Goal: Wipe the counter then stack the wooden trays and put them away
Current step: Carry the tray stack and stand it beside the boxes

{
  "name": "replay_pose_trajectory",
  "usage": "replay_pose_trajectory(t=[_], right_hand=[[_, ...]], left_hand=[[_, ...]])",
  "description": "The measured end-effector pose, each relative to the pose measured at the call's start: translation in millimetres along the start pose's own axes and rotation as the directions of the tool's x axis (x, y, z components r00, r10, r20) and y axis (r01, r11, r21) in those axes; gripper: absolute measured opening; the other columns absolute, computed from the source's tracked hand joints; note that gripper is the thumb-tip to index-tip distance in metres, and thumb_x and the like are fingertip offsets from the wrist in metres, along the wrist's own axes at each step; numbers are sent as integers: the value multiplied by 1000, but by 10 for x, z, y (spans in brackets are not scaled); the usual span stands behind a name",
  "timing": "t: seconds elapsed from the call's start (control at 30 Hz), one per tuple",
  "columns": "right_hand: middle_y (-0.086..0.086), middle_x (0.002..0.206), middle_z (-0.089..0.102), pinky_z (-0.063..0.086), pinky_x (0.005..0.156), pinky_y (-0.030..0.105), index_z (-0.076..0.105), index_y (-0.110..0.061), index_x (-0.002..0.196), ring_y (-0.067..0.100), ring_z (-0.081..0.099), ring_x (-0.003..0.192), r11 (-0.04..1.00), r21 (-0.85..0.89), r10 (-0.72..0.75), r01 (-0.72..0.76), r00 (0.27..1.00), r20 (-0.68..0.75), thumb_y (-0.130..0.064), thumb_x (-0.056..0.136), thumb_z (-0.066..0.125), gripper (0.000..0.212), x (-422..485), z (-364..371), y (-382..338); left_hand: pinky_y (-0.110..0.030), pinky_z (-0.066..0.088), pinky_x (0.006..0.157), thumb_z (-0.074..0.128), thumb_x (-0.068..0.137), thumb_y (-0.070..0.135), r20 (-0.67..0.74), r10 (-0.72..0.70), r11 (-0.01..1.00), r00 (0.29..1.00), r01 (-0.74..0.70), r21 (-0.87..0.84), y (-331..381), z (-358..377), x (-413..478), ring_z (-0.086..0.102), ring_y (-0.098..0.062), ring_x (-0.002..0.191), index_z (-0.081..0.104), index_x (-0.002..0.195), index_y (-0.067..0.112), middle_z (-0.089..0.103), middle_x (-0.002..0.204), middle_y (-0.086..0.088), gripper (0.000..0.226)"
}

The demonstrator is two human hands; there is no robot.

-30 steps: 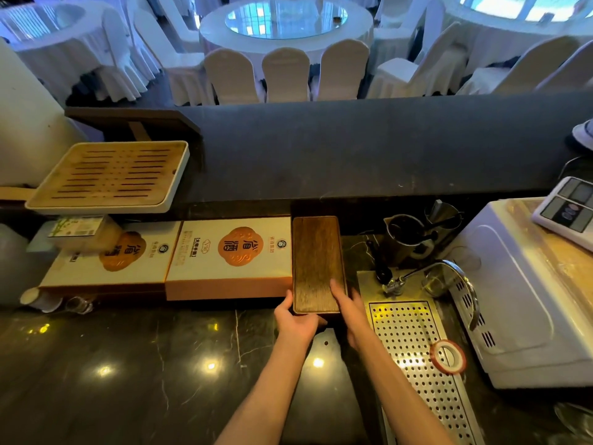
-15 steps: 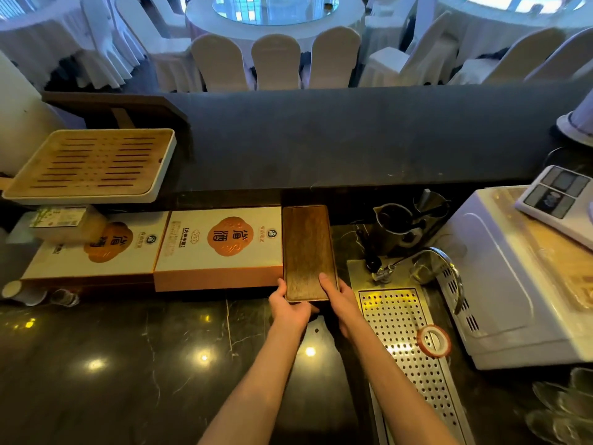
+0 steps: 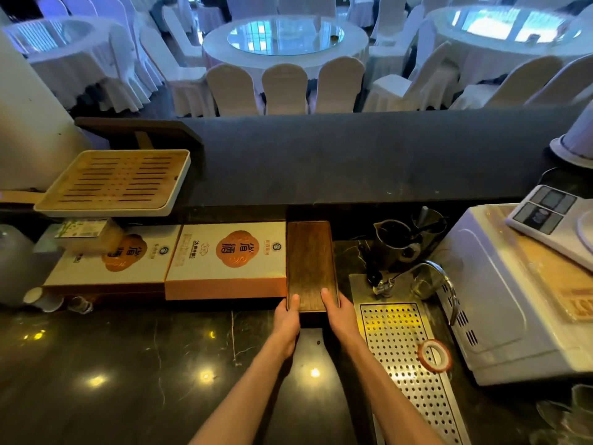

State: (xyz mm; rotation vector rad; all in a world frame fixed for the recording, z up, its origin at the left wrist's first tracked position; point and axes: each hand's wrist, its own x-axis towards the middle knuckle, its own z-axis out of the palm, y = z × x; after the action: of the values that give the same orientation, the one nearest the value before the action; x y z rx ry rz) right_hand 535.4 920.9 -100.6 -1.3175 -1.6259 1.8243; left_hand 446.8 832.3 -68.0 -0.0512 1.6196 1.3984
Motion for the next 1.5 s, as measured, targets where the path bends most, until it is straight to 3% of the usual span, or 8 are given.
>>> replay_pose_trajectory(t=[0.4, 0.5, 0.6, 0.73, 1.03, 1.3, 1.4, 1.5], right_hand=[[1, 113, 71, 49, 67, 11, 62, -17, 125, 0, 64, 90, 998, -25, 64, -63, 996, 60, -47, 91, 59, 45, -5, -95, -140], [5, 146, 50, 47, 97, 24, 39, -17, 147, 16, 55, 125, 986, -155, 72, -57, 993, 96, -55, 90, 54, 70, -71, -216, -149], [-4, 162, 16, 26, 115, 36, 13, -23, 155, 15, 20, 148, 803, -558, -193, 210, 977, 90, -50, 93, 54, 80, -271, -306, -33], [-5, 164, 5, 46, 106, 31, 8, -24, 156, 19, 21, 148, 397, -829, -369, 394, 896, 249, -37, 96, 53, 76, -477, -313, 55], [-6, 164, 6, 40, 52, 15, 11, -22, 156, 9, 62, 87, 419, -866, -304, 273, 941, 149, -8, 90, 58, 83, -526, -201, 42], [-6, 165, 3, 41, 53, 18, 12, -23, 155, 9, 53, 68, 388, -887, -276, 251, 950, 148, -14, 88, 57, 82, -508, -175, -9], [-7, 165, -1, 55, 73, 28, 10, -25, 155, 19, 62, 99, 445, -853, -256, 272, 952, 170, -22, 94, 53, 75, -515, -190, -112], [-6, 165, -4, 46, 105, 45, 6, -28, 155, 33, 26, 146, 453, -845, -251, 282, 951, 182, -31, 96, 50, 74, -585, -210, -88]], left_hand=[[-52, 45, 104, 41, 100, 35, -90, 33, 998, 995, -28, 49, -2, 54, -46, 57, -28, 116, 42, 137, 14, 59, 127, -11, 42], [-49, 36, 112, 50, 96, 41, -110, 119, 984, 987, -103, 144, -45, -49, -175, 40, -29, 136, 24, 150, 16, 40, 149, -11, 65], [-38, 20, 117, 49, 97, 35, -71, 390, 827, 918, -315, 465, -190, -160, -298, 17, -18, 148, 19, 152, 24, 19, 160, 1, 63], [-43, 7, 121, 44, 100, 20, 228, 539, 381, 811, -476, 793, -266, -195, -283, -11, -13, 148, 14, 151, 29, 2, 161, 9, 60], [-69, 0, 111, 47, 98, 11, 232, 465, 25, 854, -275, 961, -288, -162, -215, -11, -23, 149, 4, 153, 26, -3, 163, 3, 71], [-72, 0, 111, 51, 96, 15, 250, 403, 61, 880, -298, 953, -150, -215, -291, -4, -25, 150, 9, 153, 32, 0, 163, 10, 72], [-68, 3, 114, 51, 96, 18, 288, 371, 107, 883, -349, 931, -58, -272, -329, -7, -32, 149, 16, 151, 33, 5, 163, 7, 68], [-64, 1, 115, 52, 95, 19, 284, 441, 73, 851, -349, 934, -154, -358, -423, -18, -33, 146, 12, 151, 37, -4, 163, 3, 71]])
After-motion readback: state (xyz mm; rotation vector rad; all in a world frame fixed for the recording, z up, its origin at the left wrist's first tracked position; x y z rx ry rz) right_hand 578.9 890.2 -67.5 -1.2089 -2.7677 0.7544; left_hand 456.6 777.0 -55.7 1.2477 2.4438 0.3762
